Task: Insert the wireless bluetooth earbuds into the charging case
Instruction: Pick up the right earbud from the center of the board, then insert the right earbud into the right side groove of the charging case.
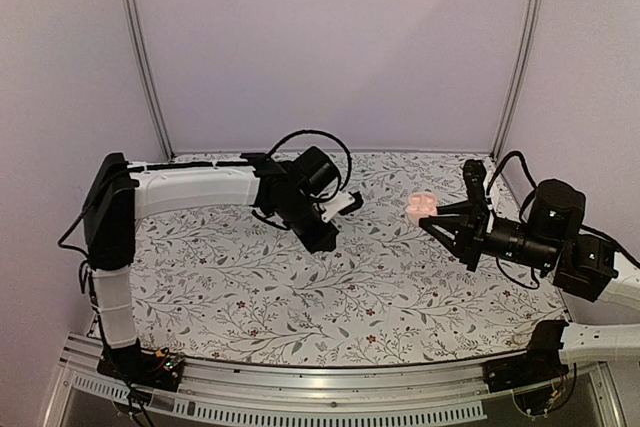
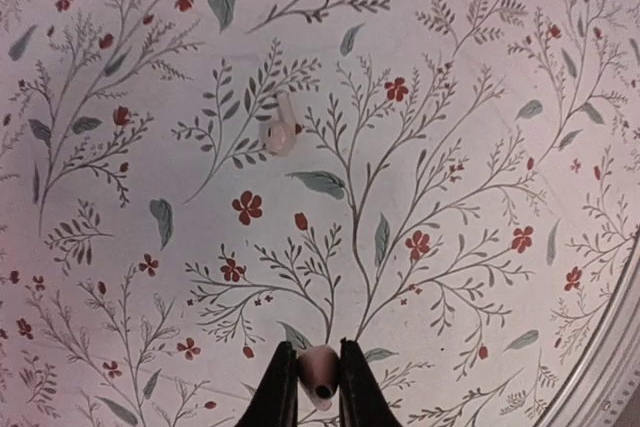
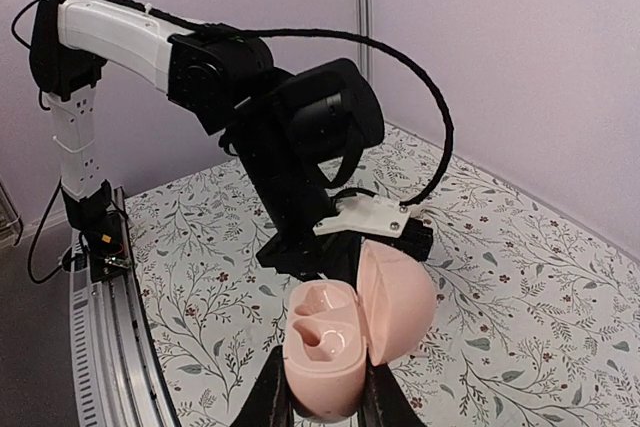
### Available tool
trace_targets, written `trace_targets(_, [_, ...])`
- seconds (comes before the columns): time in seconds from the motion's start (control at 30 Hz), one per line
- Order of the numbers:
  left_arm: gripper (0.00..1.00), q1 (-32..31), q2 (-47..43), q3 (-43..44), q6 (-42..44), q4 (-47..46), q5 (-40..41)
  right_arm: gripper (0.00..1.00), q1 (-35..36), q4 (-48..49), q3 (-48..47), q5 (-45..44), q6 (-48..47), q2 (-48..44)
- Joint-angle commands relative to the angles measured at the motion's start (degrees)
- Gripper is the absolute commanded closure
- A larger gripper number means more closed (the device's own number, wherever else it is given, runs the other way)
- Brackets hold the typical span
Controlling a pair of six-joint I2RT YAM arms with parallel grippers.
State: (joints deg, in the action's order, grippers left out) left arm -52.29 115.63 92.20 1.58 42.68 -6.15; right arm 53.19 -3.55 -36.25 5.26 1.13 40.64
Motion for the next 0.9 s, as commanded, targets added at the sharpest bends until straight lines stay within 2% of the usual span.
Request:
trace_targets(0.0, [0.9,0.7,-14.2,-7.3,-1.0,-16.3,-2.6,1.0,-0.2,8.3,-1.2,3.4,-2.9,1.5])
trace_targets(0.1, [0.9,0.4,-23.8,-14.6,-1.0,-27.7,-3.5,1.0,-0.2,13.4,-0.3,5.0,-4.0,2.7])
trace_targets(0.43, [0.89,-2.5,-43.7,-26.4,-0.7,-47.7,-5.1,1.0,-0.2,27.2,1.5,9.7,-6.6,10.0])
trace_targets(0.67, [0.88,-7.9,-48.5,-31.8,2.7,-58.7,-6.0,1.0,-0.2,34.9,-0.4,14.9,-7.0,17.5])
trace_targets(0.87, [0.88,-12.4,-47.4,-32.3,7.2,-61.1,-5.4,1.0,-0.1,38.6,-2.4,20.2,-8.0,21.7])
